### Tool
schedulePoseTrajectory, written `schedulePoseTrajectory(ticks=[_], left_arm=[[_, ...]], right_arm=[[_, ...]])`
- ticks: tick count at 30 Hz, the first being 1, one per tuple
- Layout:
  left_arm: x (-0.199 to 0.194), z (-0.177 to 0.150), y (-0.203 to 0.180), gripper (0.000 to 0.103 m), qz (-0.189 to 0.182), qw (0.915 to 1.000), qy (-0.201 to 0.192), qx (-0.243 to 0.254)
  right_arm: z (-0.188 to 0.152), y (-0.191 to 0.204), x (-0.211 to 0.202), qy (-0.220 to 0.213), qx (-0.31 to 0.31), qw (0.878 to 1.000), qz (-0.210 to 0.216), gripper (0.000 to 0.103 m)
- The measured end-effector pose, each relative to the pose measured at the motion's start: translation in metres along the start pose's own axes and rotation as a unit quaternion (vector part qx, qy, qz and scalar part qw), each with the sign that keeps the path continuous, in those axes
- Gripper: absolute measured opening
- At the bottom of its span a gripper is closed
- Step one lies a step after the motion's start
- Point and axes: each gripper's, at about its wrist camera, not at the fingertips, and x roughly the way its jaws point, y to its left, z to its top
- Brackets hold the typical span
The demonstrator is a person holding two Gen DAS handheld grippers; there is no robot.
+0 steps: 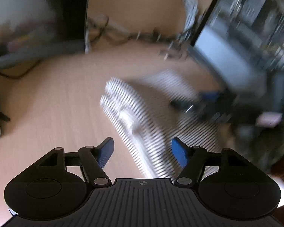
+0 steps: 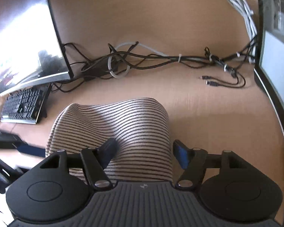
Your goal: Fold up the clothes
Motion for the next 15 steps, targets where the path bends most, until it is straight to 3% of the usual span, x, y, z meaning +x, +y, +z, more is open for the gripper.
schedulePoseTrajectory(ticks=[3,5,12,15], left_arm=[[-0.009,0.017,-0.004,0.073,-0.057,0.997,-0.033,-0.04],[0.003,0.026,-0.006,0.073,-0.087,0.9946,-0.034,-0.046],[0.044,0.019,0.009,0.068,-0.057,0.9959,0.006,-0.07],[0.048,0.015,0.016,0.067,-0.053,0.9966,0.012,-0.061]], right_arm=[[-0.005,-0.002,0.0,-0.013,0.011,1.0,-0.002,0.073],[-0.006,-0.004,0.002,-0.019,0.023,1.0,-0.001,0.076],[-0.019,-0.012,-0.017,-0.021,0.023,0.999,0.029,0.084],[-0.03,-0.017,-0.015,-0.006,0.061,0.997,0.047,0.084]])
